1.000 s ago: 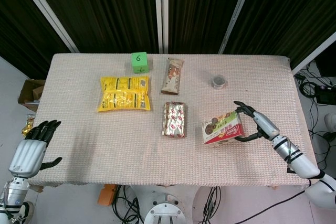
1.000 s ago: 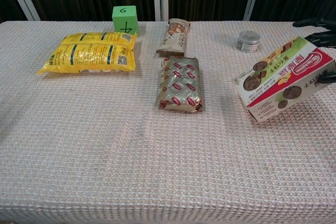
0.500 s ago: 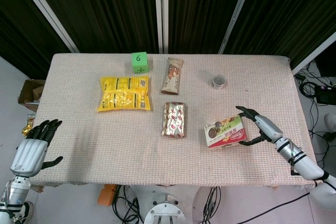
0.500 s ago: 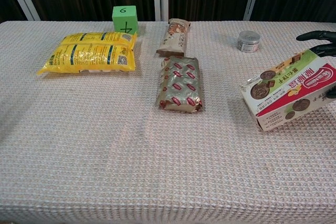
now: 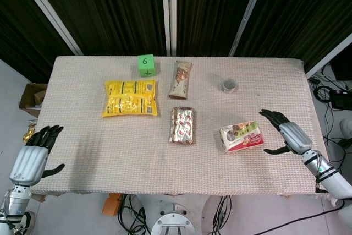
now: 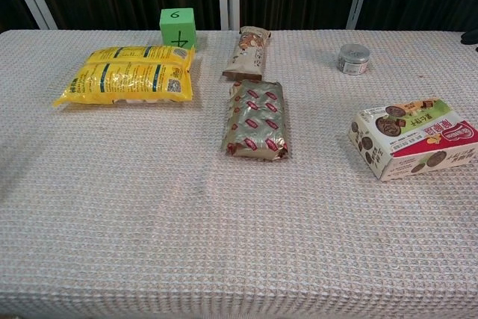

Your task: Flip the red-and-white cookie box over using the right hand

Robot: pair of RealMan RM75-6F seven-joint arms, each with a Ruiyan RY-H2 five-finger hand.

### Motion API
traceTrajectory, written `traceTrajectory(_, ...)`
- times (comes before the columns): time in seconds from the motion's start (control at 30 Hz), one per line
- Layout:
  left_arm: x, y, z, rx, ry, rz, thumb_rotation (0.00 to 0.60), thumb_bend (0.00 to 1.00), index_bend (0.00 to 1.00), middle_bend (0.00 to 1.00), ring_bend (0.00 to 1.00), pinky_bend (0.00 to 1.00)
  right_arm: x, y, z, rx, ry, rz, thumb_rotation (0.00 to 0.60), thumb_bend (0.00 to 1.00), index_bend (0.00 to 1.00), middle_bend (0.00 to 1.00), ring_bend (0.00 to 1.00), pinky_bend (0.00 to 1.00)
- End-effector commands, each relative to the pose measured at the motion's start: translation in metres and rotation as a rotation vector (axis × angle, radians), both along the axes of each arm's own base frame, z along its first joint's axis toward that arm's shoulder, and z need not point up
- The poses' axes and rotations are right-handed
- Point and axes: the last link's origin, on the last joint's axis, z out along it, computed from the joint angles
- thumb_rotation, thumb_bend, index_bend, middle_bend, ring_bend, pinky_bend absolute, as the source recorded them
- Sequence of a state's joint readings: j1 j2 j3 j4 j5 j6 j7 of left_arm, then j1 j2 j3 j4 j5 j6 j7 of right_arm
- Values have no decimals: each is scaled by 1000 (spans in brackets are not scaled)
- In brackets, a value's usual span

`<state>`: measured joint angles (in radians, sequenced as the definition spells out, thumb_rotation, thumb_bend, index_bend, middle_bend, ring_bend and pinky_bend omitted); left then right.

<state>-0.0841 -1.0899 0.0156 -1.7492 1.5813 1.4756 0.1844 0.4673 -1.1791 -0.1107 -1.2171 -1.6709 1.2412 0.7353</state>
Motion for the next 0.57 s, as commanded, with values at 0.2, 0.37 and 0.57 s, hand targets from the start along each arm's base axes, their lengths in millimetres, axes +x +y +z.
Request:
traceTrajectory(0.2, -3, -1, 6, 33, 2, 17, 600, 20, 89, 98, 76, 187, -22, 111, 70, -605, 515, -219, 600, 0, 0, 0, 0, 0)
traceTrajectory(0.37, -6, 0, 10, 47, 26, 30, 600, 21, 89, 98, 76, 187, -47, 148, 76, -709, 529, -325, 600, 0, 0, 0, 0, 0)
traceTrajectory(0.57, -9, 1, 11, 49, 27, 44, 600, 21, 89, 98, 76, 187, -55, 147, 66, -663, 464, -337, 600, 0, 0, 0, 0, 0)
